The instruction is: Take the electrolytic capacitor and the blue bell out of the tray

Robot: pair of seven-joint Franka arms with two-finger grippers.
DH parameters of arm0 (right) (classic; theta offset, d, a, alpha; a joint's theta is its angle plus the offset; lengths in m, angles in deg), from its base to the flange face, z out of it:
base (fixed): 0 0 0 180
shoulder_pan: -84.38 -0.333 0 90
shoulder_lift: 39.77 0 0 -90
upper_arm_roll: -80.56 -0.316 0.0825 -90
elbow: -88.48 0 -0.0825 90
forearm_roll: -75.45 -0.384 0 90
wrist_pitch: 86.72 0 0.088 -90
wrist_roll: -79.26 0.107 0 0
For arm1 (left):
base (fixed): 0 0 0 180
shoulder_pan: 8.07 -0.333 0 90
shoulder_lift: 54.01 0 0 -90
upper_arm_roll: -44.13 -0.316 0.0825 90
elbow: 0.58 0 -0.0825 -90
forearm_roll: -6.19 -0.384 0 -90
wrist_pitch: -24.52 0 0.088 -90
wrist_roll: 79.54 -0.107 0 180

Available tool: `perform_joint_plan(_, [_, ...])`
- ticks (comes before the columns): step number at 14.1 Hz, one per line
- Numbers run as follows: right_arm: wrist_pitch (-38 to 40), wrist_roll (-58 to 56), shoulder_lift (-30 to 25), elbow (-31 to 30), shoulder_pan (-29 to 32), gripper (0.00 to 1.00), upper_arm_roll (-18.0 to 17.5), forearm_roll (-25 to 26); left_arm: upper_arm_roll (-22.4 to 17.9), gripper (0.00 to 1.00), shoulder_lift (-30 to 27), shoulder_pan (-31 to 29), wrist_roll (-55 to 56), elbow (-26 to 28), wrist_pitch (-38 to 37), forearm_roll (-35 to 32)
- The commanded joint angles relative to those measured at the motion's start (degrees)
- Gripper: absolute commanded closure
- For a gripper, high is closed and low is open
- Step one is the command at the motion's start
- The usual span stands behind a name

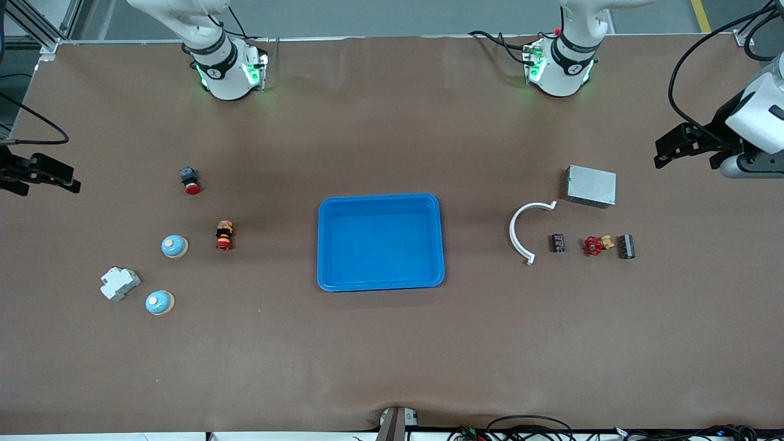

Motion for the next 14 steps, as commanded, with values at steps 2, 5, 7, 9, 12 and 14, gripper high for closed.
perform_joint_plan(2, [0.2,4.4,-1.7,-1.0,1.2,0.00,-0.8,0.9,-0.3,0.00,-1.2,-0.5,0.2,0.5,0.2,1.3])
perform_joint_plan(5, [-1.5,6.0,-1.7,-1.0,1.1,0.00,-0.8,0.5,-0.1,0.00,-1.2,-0.5,0.4,0.4,-0.5,1.3])
perform_joint_plan(7, [-2.4,6.0,-1.6,-1.0,1.0,0.00,-0.9,0.4,-0.1,0.00,-1.2,-0.4,0.2,0.2,-0.5,1.3])
perform_joint_plan(9, [-2.9,6.0,-1.5,-1.1,1.0,0.00,-1.0,0.4,-0.3,0.00,-0.6,-0.5,-0.3,-0.8,-0.5,1.2])
perform_joint_plan(12, [-5.0,6.1,-1.3,-1.1,0.9,0.00,-1.1,0.4,-0.2,0.00,0.6,-0.5,0.0,-0.7,-1.2,1.1])
perform_joint_plan(14, [-5.5,6.2,-1.1,-1.6,1.0,0.00,-1.1,-0.4,-0.2,0.00,1.5,-0.3,0.3,-0.7,-1.4,0.6])
